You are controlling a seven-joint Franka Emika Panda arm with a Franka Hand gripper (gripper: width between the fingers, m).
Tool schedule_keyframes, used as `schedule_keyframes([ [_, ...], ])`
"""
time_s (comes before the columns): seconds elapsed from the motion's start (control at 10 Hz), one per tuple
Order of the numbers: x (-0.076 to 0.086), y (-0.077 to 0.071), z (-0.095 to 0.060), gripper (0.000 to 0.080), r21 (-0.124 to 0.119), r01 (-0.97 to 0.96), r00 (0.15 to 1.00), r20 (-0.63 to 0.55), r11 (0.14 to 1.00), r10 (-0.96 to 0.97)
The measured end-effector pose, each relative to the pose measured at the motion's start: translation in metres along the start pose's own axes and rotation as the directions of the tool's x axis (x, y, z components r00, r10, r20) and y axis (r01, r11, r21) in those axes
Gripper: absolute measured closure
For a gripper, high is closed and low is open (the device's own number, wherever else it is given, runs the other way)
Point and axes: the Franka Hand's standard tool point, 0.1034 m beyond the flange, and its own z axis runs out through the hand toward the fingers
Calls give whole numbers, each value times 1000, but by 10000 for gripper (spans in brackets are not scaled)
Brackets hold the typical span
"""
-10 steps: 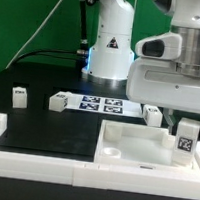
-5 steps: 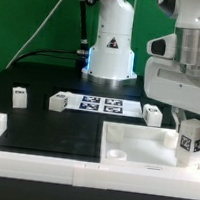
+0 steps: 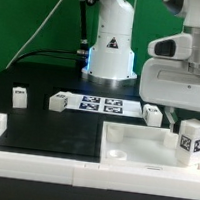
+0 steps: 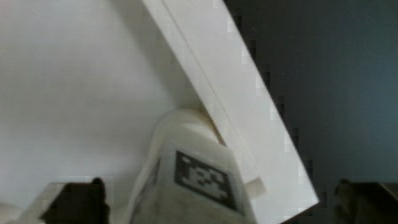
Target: Assemble one leg
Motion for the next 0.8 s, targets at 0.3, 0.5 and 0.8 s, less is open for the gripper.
schedule_keyframes([
  [0.3,2,-1,-2,151,-16,366,930,-7,930,-366],
  [0.5,4,2,-2,151,-19,536,844,-4,844,-536],
  [0.8,7,8,-1,151,-29,758,653,6,652,-758],
])
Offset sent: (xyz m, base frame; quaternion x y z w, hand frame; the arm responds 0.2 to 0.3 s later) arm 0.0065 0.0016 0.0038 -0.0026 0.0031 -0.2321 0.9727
